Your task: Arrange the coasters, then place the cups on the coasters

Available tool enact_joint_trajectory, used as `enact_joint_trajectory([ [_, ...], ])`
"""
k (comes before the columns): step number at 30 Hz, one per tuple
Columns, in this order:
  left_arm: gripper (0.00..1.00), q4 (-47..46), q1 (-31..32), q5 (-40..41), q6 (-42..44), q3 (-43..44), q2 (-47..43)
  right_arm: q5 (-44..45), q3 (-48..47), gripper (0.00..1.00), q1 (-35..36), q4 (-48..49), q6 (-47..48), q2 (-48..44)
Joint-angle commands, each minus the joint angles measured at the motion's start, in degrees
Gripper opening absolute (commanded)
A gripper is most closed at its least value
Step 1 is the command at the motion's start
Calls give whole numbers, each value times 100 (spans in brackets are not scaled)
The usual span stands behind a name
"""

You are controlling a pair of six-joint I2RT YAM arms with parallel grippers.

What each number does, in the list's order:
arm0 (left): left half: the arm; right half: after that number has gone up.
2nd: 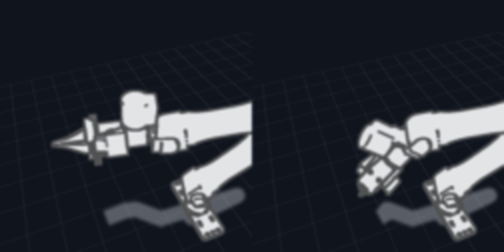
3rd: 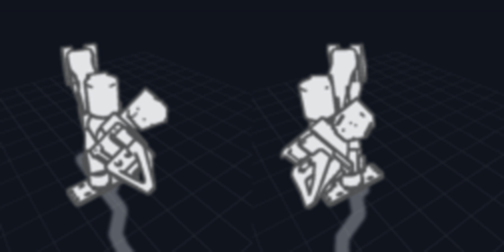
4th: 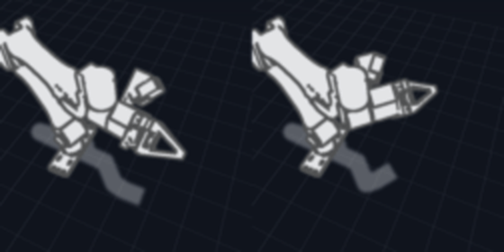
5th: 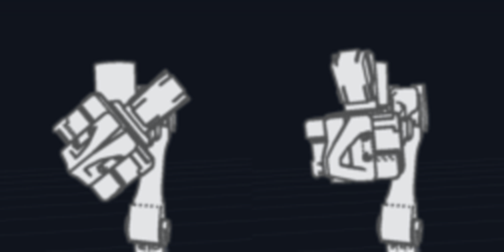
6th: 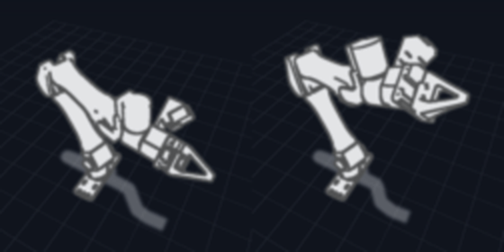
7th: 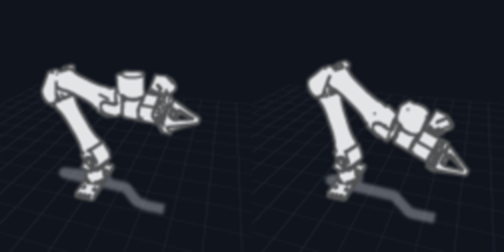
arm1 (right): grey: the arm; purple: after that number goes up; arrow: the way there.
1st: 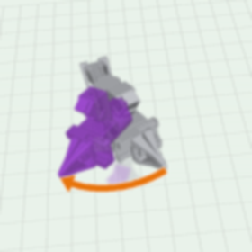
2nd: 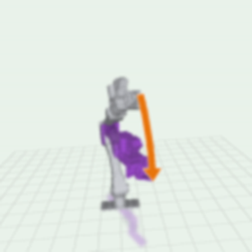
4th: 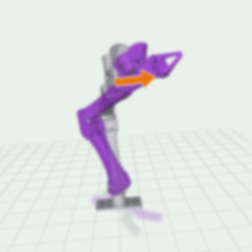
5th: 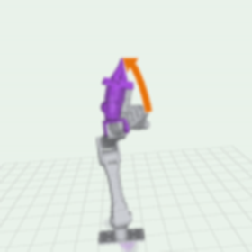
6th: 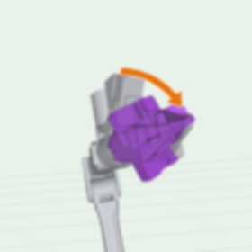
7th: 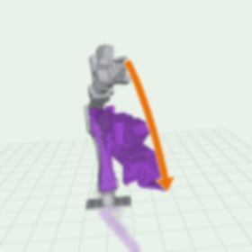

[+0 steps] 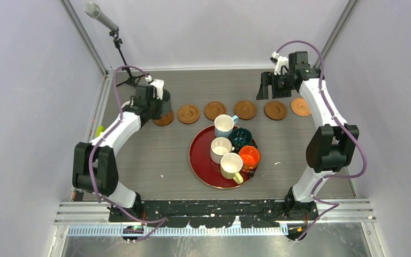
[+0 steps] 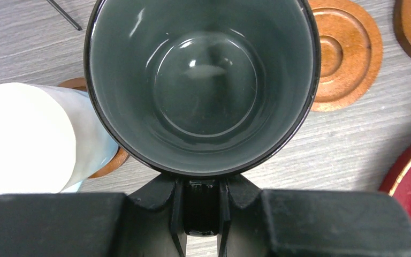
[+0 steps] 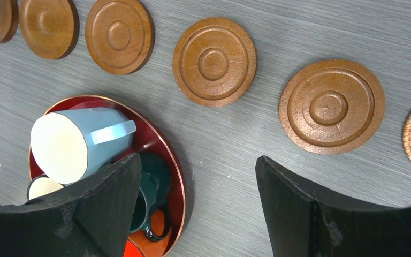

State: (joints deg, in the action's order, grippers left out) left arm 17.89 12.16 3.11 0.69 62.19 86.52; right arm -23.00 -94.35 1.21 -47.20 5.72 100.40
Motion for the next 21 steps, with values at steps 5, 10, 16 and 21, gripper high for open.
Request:
enact_joint_trajectory([
  [5,0,-1218,-228,22,-192,-117,322,7,-349,82,-42,-172,113,84],
  [10,0,-1323,-310,-126,-231,-182,507,6,-339,82,-42,-180,126,76],
  [16,0,-1425,-326,-266,-190,-226,668,-19,-364,82,-44,-235,167,122],
  [21,0,-1515,-359,-269,-96,-242,799,25,-373,82,-47,-232,194,125],
])
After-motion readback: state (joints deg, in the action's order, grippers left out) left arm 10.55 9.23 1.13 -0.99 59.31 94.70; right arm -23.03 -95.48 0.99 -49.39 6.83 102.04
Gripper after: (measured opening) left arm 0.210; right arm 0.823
